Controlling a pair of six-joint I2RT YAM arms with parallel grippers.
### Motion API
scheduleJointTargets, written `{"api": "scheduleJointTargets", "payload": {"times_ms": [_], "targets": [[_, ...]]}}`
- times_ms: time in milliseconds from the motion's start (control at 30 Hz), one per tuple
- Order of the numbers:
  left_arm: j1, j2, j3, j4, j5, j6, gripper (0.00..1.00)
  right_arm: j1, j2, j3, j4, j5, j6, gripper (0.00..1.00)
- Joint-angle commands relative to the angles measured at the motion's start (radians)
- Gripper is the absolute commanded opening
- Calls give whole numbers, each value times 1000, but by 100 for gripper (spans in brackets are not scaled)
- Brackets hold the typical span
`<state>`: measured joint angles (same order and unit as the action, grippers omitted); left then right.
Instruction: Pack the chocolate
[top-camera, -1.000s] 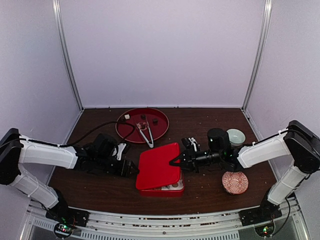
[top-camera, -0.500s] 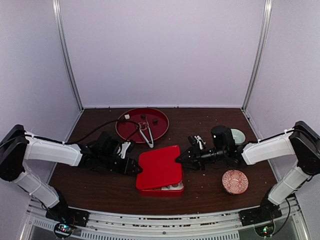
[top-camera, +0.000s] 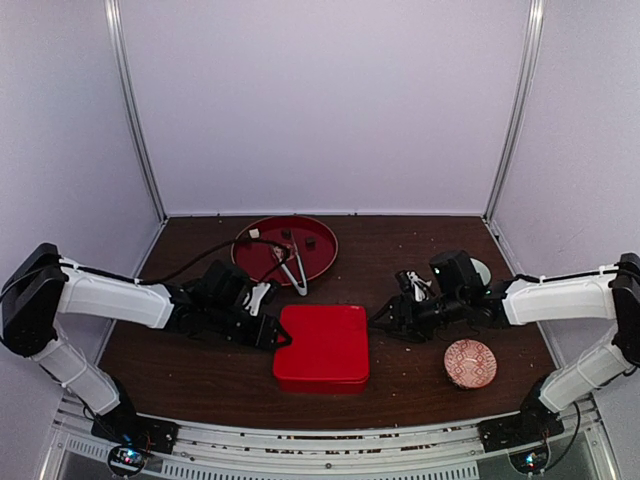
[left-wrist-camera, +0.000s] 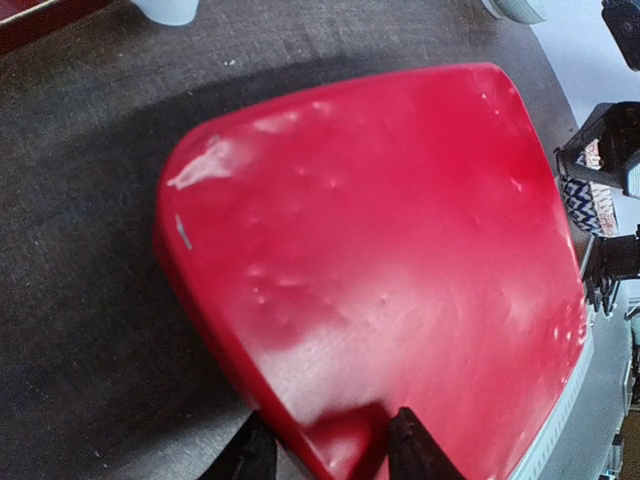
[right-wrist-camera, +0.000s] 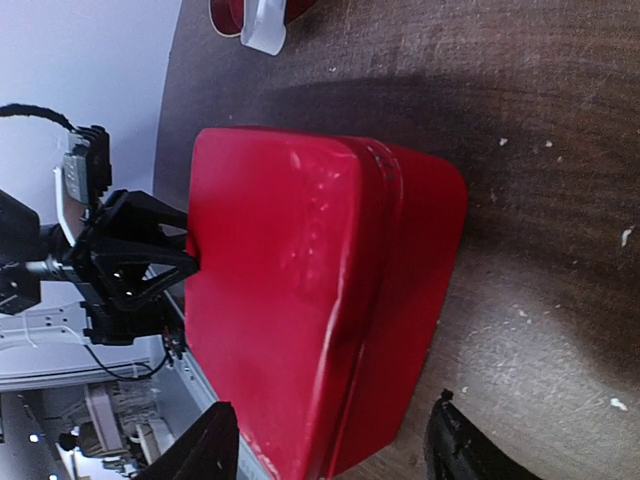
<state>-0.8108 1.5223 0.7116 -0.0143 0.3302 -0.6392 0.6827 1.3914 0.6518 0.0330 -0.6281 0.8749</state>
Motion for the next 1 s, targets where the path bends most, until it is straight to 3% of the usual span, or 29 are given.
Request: {"api": "scheduleJointTargets", "payload": {"times_ms": [0,300,967], "targets": [[-10,20,36,7,14,9,40,0,-13,25,-99,77,-103,65],[-14,37,52,-11,8,-4,39,3,136,38,45,-20,-73,63],[-34,66,86,-84,-56,44,37,-40,229,70,-3,114,-157,30]]}}
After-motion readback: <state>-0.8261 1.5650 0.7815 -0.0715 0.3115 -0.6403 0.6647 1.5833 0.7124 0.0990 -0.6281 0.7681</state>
